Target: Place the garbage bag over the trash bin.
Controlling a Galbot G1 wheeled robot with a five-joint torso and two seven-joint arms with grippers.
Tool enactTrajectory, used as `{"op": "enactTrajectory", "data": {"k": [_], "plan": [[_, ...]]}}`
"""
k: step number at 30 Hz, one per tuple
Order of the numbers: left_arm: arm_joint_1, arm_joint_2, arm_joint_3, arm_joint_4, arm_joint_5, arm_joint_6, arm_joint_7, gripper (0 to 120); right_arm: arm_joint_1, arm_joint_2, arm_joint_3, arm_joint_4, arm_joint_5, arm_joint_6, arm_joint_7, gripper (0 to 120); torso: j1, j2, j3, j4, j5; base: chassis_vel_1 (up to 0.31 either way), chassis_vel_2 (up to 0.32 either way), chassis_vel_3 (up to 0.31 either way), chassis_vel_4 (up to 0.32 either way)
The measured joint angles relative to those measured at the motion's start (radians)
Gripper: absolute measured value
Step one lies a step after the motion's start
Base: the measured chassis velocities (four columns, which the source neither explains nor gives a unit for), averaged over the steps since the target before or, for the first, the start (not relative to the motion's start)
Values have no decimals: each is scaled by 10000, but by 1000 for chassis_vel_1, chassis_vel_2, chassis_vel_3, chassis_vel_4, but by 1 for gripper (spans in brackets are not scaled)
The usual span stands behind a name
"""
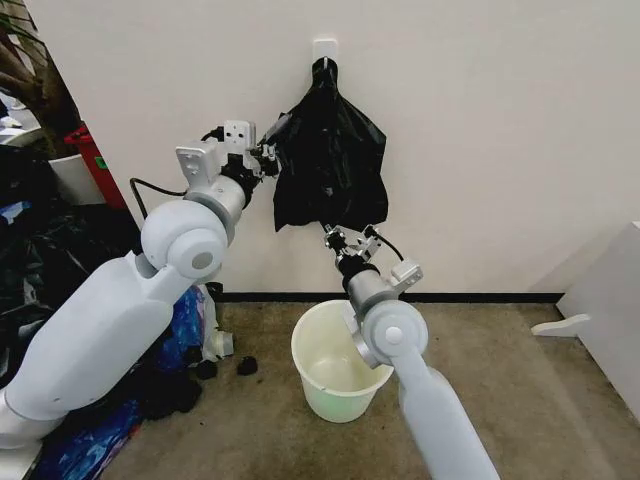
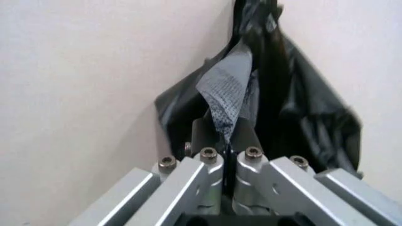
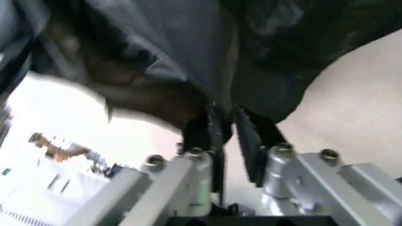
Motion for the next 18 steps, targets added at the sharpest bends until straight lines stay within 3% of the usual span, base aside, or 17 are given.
{"op": "enactTrajectory", "data": {"k": [11,14,15,18], "plan": [[-409,-290,60,370,-320,-315,91,0,-913,-762,18,1578,-1581,-779,-1055,54,0,0,0,-1,1,0,0,0,0],[-409,-284,58,371,-324,-318,94,0,-915,-783,22,1615,-1596,-783,-1075,54,0,0,0,-1,1,0,0,0,0],[-369,-173,13,369,-346,-359,194,0,-904,-1076,139,2097,-1749,-875,-1373,67,0,0,-1,-1,1,0,0,0,0],[-246,-46,-38,359,-364,-416,276,0,-730,-1339,297,2588,-1743,-1032,-1646,79,0,0,0,-1,1,0,0,0,0]]}}
